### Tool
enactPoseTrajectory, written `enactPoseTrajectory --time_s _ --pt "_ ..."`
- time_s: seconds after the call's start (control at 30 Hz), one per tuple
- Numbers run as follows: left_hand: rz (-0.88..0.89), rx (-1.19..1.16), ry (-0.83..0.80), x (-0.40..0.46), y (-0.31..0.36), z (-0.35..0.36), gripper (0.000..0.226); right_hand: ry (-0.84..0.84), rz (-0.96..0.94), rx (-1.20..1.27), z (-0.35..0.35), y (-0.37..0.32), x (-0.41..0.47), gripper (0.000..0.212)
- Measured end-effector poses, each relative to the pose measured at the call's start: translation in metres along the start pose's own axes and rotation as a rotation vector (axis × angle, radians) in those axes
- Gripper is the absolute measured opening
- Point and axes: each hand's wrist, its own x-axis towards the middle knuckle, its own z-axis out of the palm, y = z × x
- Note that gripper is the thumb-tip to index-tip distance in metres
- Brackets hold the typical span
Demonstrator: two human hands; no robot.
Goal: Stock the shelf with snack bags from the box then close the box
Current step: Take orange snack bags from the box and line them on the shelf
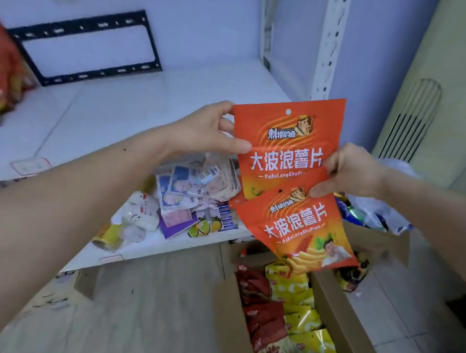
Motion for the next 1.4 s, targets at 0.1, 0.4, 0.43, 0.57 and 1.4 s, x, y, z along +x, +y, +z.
enactPoseTrajectory --time_s 0.1,0.4,0.43,0.57,1.4 --pt "-0.101 0.044 -0.028 -0.028 -0.007 -0.028 0.074 -0.047 -0.069 0.08 -0.006 -0.04 0.004 0.015" --pt "-0.059 0.025 0.024 -0.101 -0.022 -0.093 0.026 -0.116 -0.213 0.032 0.02 -0.153 0.042 0.027" --pt "-0.057 0.043 0.045 -0.106 -0.024 -0.103 0.027 -0.105 -0.22 0.03 0.023 -0.163 0.046 0.027" --pt "-0.056 0.079 0.134 -0.14 -0.043 -0.162 0.03 -0.102 -0.251 0.043 0.052 -0.225 0.075 0.025" --pt "-0.329 0.02 0.739 -0.279 -0.253 -0.544 0.042 -0.166 -0.305 0.117 0.235 -0.523 0.312 0.027"
